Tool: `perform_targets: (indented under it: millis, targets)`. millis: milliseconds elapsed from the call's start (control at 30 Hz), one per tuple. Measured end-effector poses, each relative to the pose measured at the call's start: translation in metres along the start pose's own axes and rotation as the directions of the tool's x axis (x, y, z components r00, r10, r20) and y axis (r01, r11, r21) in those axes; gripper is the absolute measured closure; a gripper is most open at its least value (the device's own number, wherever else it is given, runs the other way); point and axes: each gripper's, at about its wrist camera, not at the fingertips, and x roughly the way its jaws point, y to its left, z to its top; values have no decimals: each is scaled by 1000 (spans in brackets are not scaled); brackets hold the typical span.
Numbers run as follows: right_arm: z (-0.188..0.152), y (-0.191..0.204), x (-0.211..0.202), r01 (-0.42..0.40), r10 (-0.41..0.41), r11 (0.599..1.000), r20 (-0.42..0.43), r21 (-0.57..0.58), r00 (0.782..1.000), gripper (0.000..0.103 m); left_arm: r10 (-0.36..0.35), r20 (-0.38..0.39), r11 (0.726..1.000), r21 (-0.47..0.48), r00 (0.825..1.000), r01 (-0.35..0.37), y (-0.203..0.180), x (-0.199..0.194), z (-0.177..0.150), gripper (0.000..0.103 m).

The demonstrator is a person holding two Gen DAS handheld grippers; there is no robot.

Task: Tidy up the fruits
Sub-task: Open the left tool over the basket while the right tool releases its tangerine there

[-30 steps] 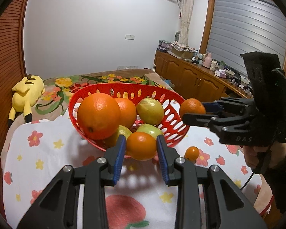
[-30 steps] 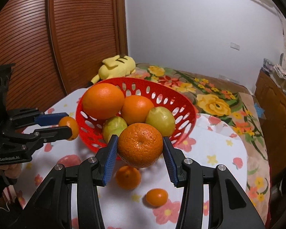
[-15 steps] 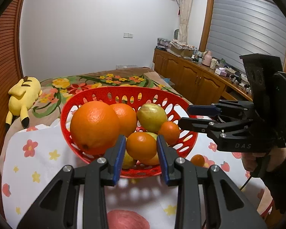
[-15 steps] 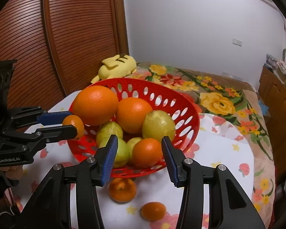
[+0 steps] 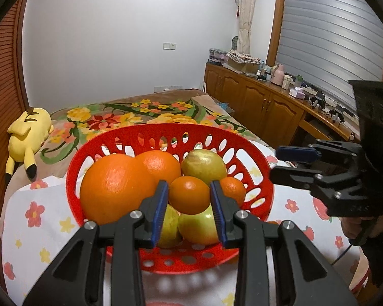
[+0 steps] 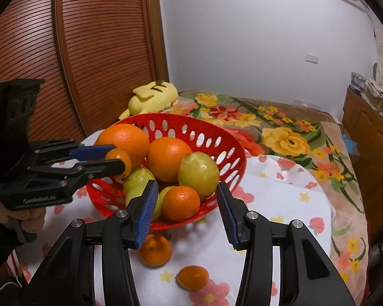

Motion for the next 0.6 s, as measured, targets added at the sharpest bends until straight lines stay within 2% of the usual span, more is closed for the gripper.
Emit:
perform_targets:
  millis: [200,600]
  targets:
    - [-8,-9,-8,3,-3,1000,0,17,1000,56,-5,-5,1000,9,1000,5,-1,10,5,71]
    - [-21,-28,5,27,-25,998,-31,62,999,56,0,-18,1000,12,1000,0,0,23,9,68]
